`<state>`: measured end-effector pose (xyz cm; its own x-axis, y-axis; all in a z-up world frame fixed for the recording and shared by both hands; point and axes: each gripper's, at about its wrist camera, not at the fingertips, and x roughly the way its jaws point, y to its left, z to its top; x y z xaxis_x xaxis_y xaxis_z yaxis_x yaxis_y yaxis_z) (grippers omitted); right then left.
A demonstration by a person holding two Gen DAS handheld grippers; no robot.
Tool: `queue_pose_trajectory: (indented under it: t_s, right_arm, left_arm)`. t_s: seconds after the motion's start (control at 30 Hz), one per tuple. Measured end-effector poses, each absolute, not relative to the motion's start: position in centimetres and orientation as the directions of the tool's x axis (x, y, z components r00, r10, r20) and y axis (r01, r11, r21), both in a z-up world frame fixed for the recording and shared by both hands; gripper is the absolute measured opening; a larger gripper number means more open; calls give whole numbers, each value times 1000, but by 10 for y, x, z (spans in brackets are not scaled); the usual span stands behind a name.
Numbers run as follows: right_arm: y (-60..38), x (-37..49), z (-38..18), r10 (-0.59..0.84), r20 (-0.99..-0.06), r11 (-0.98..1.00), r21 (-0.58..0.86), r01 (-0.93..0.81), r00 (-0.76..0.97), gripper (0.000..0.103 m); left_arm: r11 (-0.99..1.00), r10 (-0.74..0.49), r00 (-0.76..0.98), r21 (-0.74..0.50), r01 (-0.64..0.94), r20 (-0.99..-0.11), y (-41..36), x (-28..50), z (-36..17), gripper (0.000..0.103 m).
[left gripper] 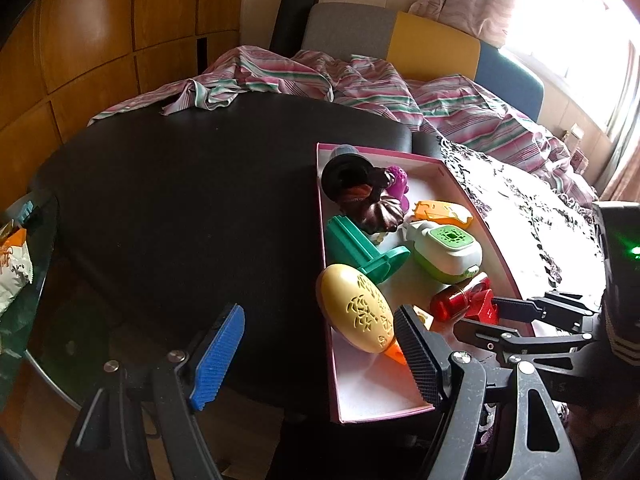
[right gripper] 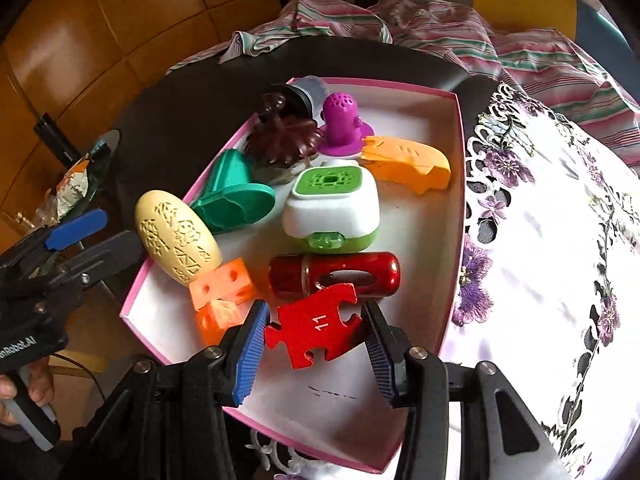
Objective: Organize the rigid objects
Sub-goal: 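Lower the red puzzle piece into the tray and open the right tool, then lift both tools away from the tray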
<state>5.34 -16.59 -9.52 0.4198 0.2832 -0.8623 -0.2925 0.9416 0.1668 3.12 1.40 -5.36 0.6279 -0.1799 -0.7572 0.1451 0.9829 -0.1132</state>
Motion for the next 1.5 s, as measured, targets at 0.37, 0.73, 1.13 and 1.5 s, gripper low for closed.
queue_pose_trajectory:
  t_s: [0.37,0.73,1.13,1.5]
  right_arm:
    - [-164,53,-101,261,-869,945,141,-295,421,48]
    - [-168,46,-100,281,-865,949,184,-258,415,49]
    - [-167,30,-86,222,-837,967,122,-224,501,49]
    - [-169,11,-56,82,-742,996,35,-83,666,49]
  left_arm:
    - [984,-166,632,-85,158,-757,4,26,-52,80]
    - [987,-146,639,-63,150,-755,0,22,-51,84]
    - [992,-106,689,-31,120,-717,0,14,-39,90]
    - [996,-78,733,-16,91,-675,-1,3,-24,103]
